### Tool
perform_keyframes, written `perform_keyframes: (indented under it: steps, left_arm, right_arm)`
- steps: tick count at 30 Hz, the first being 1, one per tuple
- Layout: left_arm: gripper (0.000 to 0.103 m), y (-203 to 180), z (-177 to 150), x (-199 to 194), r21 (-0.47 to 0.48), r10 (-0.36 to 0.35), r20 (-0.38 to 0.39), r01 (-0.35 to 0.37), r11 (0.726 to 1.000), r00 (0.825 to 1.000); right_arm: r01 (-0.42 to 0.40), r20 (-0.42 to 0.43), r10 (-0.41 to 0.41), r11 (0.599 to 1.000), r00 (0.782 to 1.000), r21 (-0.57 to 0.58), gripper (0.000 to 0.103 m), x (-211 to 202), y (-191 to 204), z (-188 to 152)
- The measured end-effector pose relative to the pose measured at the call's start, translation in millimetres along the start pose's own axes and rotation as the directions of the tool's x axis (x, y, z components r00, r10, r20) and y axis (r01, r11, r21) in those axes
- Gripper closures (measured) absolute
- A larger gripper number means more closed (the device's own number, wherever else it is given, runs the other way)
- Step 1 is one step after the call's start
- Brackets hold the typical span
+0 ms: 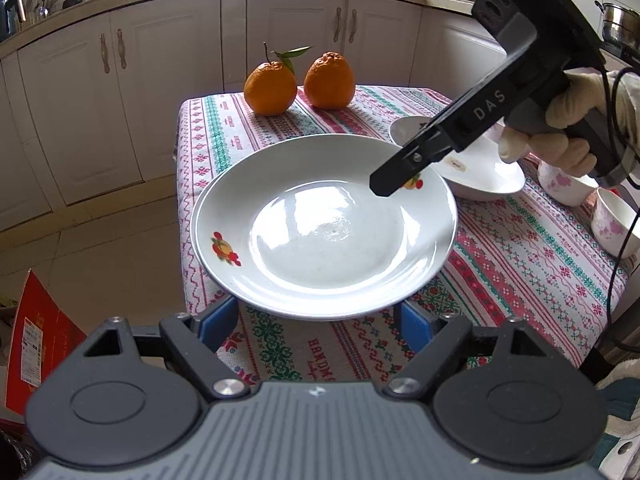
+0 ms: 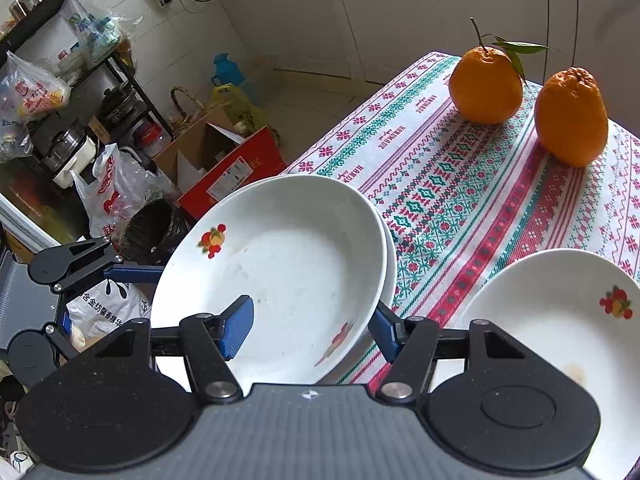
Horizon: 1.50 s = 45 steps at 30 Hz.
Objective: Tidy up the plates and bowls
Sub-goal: 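Lower the held plate with the right tool onto another white plate, then open the right tool and pull it away from the stack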
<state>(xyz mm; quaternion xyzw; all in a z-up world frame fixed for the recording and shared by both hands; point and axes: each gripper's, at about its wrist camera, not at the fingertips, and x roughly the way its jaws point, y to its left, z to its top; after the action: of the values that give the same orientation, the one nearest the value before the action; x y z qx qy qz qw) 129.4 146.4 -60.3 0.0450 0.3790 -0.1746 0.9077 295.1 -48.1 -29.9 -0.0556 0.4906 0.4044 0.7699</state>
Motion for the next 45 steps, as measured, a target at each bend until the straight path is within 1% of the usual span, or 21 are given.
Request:
perform_keyframes:
  steps: [7, 11, 15, 18, 20, 21, 23, 25, 26, 27, 29, 30, 31, 34, 38, 39, 40, 41, 43, 45]
  left_arm:
    - [0.018, -2, 0, 0, 0.009, 0.013, 0.001, -0.013, 1.0, 1.0]
    - [0.017, -3, 0, 0, 0.015, 0.022, 0.003, -0.022, 1.0, 1.0]
    - [0.015, -4, -1, -2, 0.012, 0.032, 0.006, -0.032, 0.999, 0.999]
    - [0.012, -6, -2, -7, 0.022, 0.048, 0.022, -0.049, 0.999, 0.999]
    - [0.01, -9, -1, -12, 0.025, 0.058, 0.036, -0.059, 0.998, 0.998]
    - [0.009, -11, -2, -15, 0.025, 0.061, 0.047, -0.062, 0.998, 0.997]
    - [0.009, -15, -1, -20, 0.027, 0.064, 0.062, -0.065, 0.997, 0.996]
    - [0.009, -19, -1, -24, 0.03, 0.07, 0.075, -0.072, 0.997, 0.995]
    - [0.005, -22, 0, -26, 0.033, 0.075, 0.082, -0.078, 0.996, 0.994]
    - [0.003, -25, 0, -28, 0.036, 0.079, 0.092, -0.082, 0.996, 0.993]
    - [0.003, -31, 1, -32, 0.046, 0.085, 0.116, -0.091, 0.995, 0.99]
    - [0.003, -35, 2, -33, 0.053, 0.089, 0.123, -0.096, 0.994, 0.988]
    - [0.003, -38, 3, -35, 0.061, 0.092, 0.131, -0.101, 0.993, 0.987]
    - [0.002, -48, 6, -38, 0.085, 0.082, 0.156, -0.097, 0.992, 0.984]
    - [0.001, -57, 14, -37, 0.102, 0.067, 0.154, -0.083, 0.991, 0.986]
    - [0.001, -59, 16, -35, 0.103, 0.061, 0.147, -0.076, 0.992, 0.987]
    - [0.001, -62, 19, -33, 0.106, 0.053, 0.141, -0.068, 0.992, 0.989]
    - [0.001, -63, 21, -30, 0.11, 0.046, 0.136, -0.061, 0.992, 0.99]
    - [0.001, -66, 26, -24, 0.115, 0.033, 0.121, -0.047, 0.992, 0.992]
    - [0.001, -69, 31, -16, 0.118, 0.025, 0.108, -0.038, 0.992, 0.994]
  right_arm:
    - [0.023, 0.014, -0.023, 1.0, 1.0, 0.014, 0.035, -4, 3, -7]
    - [0.05, 0.007, -0.05, 0.999, 0.999, 0.021, 0.034, -5, 3, -12]
    - [0.046, 0.031, -0.047, 0.999, 0.998, 0.027, 0.034, -11, 3, -17]
    - [0.069, 0.064, -0.071, 0.997, 0.995, 0.019, 0.028, -21, 9, -23]
    - [0.096, 0.09, -0.097, 0.995, 0.991, 0.021, 0.019, -29, 15, -30]
    - [0.11, 0.105, -0.112, 0.994, 0.988, 0.024, 0.016, -33, 17, -34]
    - [0.14, 0.142, -0.143, 0.99, 0.98, 0.033, 0.007, -41, 21, -45]
    - [0.191, 0.183, -0.193, 0.981, 0.964, 0.029, 0.004, -48, 26, -57]
    - [0.22, 0.201, -0.222, 0.975, 0.954, 0.031, 0.002, -51, 28, -64]
    - [0.243, 0.218, -0.246, 0.969, 0.944, 0.044, 0.001, -54, 30, -70]
    - [0.271, 0.246, -0.285, 0.958, 0.926, 0.088, 0.0, -60, 30, -83]
    - [0.296, 0.26, -0.314, 0.949, 0.913, 0.106, 0.0, -62, 31, -90]
    - [0.33, 0.27, -0.349, 0.937, 0.897, 0.115, 0.0, -63, 33, -96]
    - [0.442, 0.286, -0.463, 0.886, 0.839, 0.139, 0.0, -65, 38, -113]
    - [0.559, 0.264, -0.581, 0.813, 0.77, 0.162, 0.0, -62, 39, -134]
    - [0.577, 0.258, -0.6, 0.8, 0.757, 0.166, 0.0, -61, 38, -138]
    - [0.588, 0.25, -0.611, 0.791, 0.751, 0.167, 0.0, -59, 37, -142]
    - [0.591, 0.24, -0.614, 0.789, 0.752, 0.17, 0.0, -58, 35, -145]
    - [0.576, 0.225, -0.602, 0.799, 0.766, 0.175, 0.0, -55, 30, -150]
    - [0.569, 0.214, -0.6, 0.8, 0.771, 0.192, 0.0, -52, 23, -150]
